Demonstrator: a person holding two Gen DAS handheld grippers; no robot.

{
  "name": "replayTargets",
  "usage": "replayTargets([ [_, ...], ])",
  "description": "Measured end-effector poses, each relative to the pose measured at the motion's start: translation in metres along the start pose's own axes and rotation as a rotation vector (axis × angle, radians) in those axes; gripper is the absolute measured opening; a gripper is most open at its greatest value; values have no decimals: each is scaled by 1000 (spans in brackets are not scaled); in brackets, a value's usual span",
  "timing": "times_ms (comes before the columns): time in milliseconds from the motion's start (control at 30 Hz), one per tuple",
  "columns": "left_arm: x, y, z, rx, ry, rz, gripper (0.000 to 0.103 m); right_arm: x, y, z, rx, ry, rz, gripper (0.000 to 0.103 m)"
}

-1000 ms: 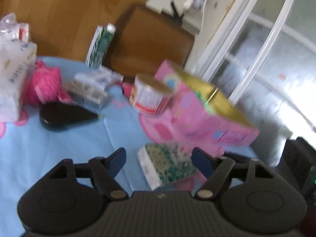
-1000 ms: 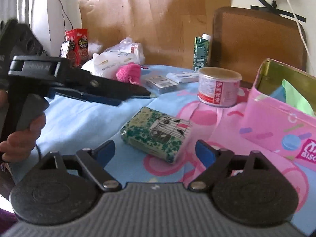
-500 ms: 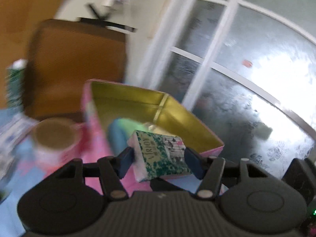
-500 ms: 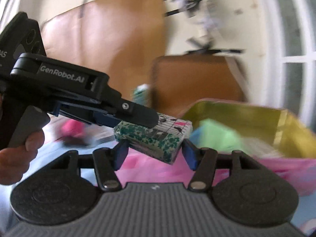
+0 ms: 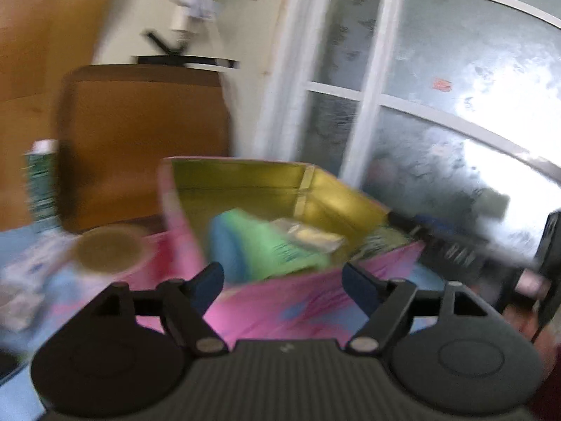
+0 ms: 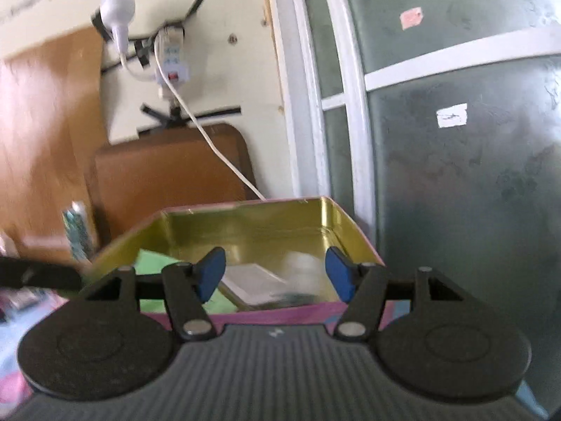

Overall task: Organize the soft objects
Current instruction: 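Lower the green patterned box into the pink tin and open the right gripper, then grasp the white wet-wipe packet with the right gripper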

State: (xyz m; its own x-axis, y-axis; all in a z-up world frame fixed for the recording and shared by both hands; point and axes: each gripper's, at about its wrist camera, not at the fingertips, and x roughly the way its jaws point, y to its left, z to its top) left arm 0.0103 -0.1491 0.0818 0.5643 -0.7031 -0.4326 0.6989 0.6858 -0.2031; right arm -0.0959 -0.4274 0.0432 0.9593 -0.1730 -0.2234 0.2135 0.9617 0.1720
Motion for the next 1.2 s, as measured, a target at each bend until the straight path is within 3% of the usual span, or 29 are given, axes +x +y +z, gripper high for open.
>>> replayTargets([
  [133,-41,54,-32,-99,10,135,77,-7,24,4,0,-19,126,65],
  [200,-63,84,-48,-155,4,223,77,-8,45,5,-13,-11,217,60],
  [267,-81,110,-62,-187,-2,338,77,-8,69,6,-31,17,309,49],
  [367,-101,140,-79,-220,-19,447,77,-2,109,8,-29,106,481,42],
  [433,-108,151,-89,-236,-30,487,77,10,143,12,-15,195,589,42],
  [533,-119,162,-94,-300,-84,461,77,45,194,24,-40,319,680,42],
  [667,-129,161,-95,-292,-146,463,80,127,251,41,-63,513,669,43],
  [767,-131,158,-95,-280,-174,451,84,190,277,44,-94,633,538,43],
  [900,-132,160,-96,-295,-189,434,86,249,284,35,-92,775,402,43],
  [1033,-133,167,-96,-324,-198,410,89,275,275,21,-49,895,388,43],
  [1200,-134,169,-96,-335,-198,397,90,288,279,7,-60,955,387,44],
])
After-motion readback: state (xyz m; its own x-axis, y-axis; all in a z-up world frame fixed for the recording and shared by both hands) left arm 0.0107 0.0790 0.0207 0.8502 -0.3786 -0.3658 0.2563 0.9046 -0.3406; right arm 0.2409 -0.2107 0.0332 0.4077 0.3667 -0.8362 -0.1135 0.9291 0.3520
